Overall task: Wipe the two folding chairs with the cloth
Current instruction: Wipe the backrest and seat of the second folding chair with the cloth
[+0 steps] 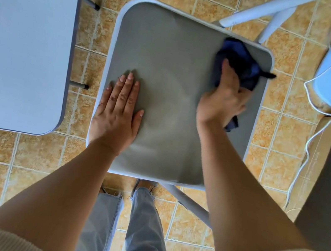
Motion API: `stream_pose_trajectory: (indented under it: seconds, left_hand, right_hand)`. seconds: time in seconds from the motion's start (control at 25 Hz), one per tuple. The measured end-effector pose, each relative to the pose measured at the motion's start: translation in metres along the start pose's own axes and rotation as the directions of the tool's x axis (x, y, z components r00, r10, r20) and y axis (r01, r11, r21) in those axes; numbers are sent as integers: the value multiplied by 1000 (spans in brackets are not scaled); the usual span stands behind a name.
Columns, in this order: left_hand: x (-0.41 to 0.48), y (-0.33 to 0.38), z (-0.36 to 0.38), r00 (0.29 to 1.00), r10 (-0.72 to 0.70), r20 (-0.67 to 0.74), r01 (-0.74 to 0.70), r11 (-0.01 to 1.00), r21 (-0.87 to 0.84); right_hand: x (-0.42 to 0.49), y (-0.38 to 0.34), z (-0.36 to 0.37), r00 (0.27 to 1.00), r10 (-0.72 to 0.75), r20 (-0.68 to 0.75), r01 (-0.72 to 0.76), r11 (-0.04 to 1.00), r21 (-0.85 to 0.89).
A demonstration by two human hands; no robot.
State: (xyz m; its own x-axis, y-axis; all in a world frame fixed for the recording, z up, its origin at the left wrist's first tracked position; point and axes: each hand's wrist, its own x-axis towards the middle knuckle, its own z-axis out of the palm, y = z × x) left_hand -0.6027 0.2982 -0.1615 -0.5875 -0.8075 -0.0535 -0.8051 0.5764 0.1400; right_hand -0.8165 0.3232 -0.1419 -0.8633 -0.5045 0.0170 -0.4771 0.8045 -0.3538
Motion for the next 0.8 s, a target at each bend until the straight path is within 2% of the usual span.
stream_pose_trajectory:
  seconds: [0.08, 0.16, 0.24, 0.28, 0.36, 0.44, 0.52, 0.56, 0.6, 0.68, 0.8]
  left_hand:
    - [-2, -1, 0, 1000, -4, -3, 4, 1000, -1]
    - [-2, -1, 0, 1000, -1, -5, 1, 1000, -1]
    - [-1, -1, 0, 1000, 1, 1, -1, 1000, 3]
    - [-1, 0, 0, 1000, -1, 4, 1, 1000, 3]
    - [-1, 0, -1, 1000, 0, 10, 0, 1000, 1]
    - [0, 1, -2, 1000, 1, 20, -1, 1000, -4]
    - [0, 1, -2, 1000, 1, 29, -1, 1000, -14]
    - [0, 1, -1, 999, 3, 34, -2, 1000, -17]
    - [1, 0, -1, 999, 4, 36, -3, 1000, -16]
    - [1, 0, 0, 999, 3, 38, -3, 1000, -9]
    - [-2, -1, 0, 999, 1, 36, 0, 1000, -15]
  right_hand:
    - [-35, -19, 0, 982, -175, 74, 173, 984, 29]
    - [-80, -15, -8, 928, -316, 197, 324, 946, -10]
    - [-120, 9, -23, 882, -389, 267, 419, 906, -60]
    - [-135, 27, -31, 881, -382, 281, 417, 905, -78]
    - [-146, 56, -42, 941, -228, 251, 255, 964, -80]
    - [-130, 64, -43, 989, 89, 115, -88, 996, -14]
    - [-95, 59, -35, 930, 367, -9, -365, 927, 81]
    - [-77, 57, -28, 902, 430, -32, -426, 900, 94]
    - [-60, 53, -22, 897, 441, -34, -437, 896, 83]
    - [-43, 39, -14, 934, 356, -30, -355, 934, 38]
    - [-64, 19, -14, 999, 32, 41, -32, 999, 6]
